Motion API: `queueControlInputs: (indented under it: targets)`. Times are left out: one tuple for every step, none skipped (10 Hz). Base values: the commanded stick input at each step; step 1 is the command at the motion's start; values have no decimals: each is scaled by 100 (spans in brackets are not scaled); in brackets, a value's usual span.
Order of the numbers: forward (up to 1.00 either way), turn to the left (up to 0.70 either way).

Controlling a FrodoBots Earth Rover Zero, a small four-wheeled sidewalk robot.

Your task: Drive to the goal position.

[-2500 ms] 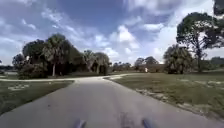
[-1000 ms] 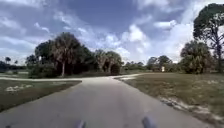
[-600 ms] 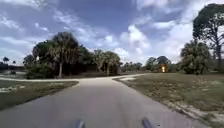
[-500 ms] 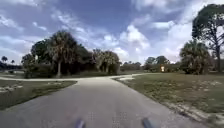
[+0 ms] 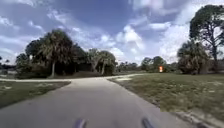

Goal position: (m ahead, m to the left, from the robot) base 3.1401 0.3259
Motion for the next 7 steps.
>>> queueControlInputs:
  targets:
    - [69,3]
    - [69,5]
    - [69,13]
    - [69,20]
    - [69,28]
    - [69,34]
    - [69,34]
